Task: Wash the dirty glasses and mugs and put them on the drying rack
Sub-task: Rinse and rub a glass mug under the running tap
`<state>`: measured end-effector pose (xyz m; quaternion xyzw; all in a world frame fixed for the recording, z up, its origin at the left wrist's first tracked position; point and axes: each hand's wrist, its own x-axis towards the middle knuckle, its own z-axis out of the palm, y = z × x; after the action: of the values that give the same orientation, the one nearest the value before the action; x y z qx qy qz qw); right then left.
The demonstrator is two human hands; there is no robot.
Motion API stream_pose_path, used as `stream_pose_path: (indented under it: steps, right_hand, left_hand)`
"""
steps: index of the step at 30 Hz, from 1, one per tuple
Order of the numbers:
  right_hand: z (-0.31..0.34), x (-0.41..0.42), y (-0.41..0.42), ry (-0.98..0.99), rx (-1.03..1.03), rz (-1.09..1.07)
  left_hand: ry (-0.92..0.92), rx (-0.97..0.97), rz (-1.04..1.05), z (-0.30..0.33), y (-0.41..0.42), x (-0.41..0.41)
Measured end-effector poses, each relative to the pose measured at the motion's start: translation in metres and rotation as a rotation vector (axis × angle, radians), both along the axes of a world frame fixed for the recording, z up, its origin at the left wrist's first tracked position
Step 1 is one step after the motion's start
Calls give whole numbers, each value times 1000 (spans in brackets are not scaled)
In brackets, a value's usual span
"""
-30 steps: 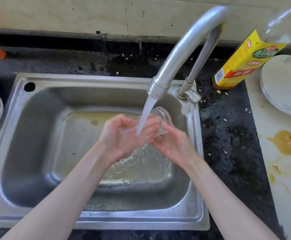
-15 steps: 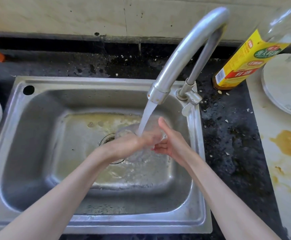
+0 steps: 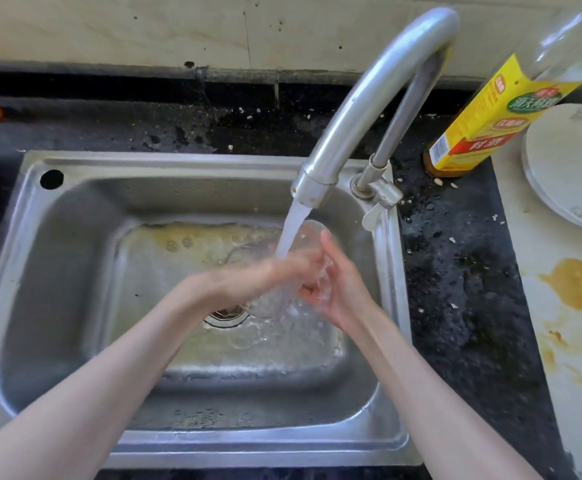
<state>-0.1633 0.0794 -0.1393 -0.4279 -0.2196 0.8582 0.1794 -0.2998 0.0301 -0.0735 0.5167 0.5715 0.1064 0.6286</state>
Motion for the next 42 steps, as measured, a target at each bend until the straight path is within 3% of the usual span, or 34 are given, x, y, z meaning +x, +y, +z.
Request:
stream_pose_path:
  steps: [2,4,5,7,9,11,13,15,18,20,22,24,26,28,31,33,34,36,38,42]
  right_hand:
    - [3,0,5,-95,16,96]
    - [4,1,9,-146,21,195]
    - [2,2,9,-149,10,205]
    - [1,3,9,-105,-29,192]
    - [1,4,8,-2,-60,158]
    - [-1,5,7,134,-60,101]
    - [-2,5,5,245,-73,18]
    - [-2,2,4,272,-73,-56]
    - [0,-1,12,145,-53,-31]
    - [3,-3,21,0,-31,95]
    - [5,-4,26,-207,-8,240]
    - [4,-2,25,-313,-57,290]
    - [4,1,22,-252,-71,281]
    - [2,6,16,-110,-95,272]
    - [-1,6,8,179,-61,100]
    - [2,0,5,325,-46,-28]
    - [4,-3,4,337,-13,-47]
    - [5,-6,4,253,57,-33]
    - [7,-6,8,72,52,17]
    - [18,-6,18,-333,83,154]
  left_hand:
    - [227,130,-285,0,-4,10]
    - [390,235,-315,3,-8,14]
    - [347,224,-281,0,-10,10]
    - [88,89,-103,-2,-12,3]
    - [-265,-94,320,-3,-12,-3]
    - [-749,-341,743,-6,-12,-5]
    - [-1039,-456,938,-7,-11,-3]
    - [-1202,-495,1001,-8,-8,-2]
    - [-1064,-403,914,-10,-5,-1]
    - [-758,-310,706,0,-8,5]
    - [-336,-144,338,4,-12,12]
    - [-73,-11,67,3,-21,18]
    - [-41,17,78,5,-21,19]
    - [-294,-98,416,4,-20,10]
    - [-953,-341,960,-8,-24,-3]
    - [-1254,-356,1143,-11,-26,-2]
    - [-1309,-340,1155,-14,-26,0]
    - [-1250,-288,1077,-15,-23,4]
    - [-1033,-170,873,-13,-19,8]
    - [-153,78,201,-15,-22,18]
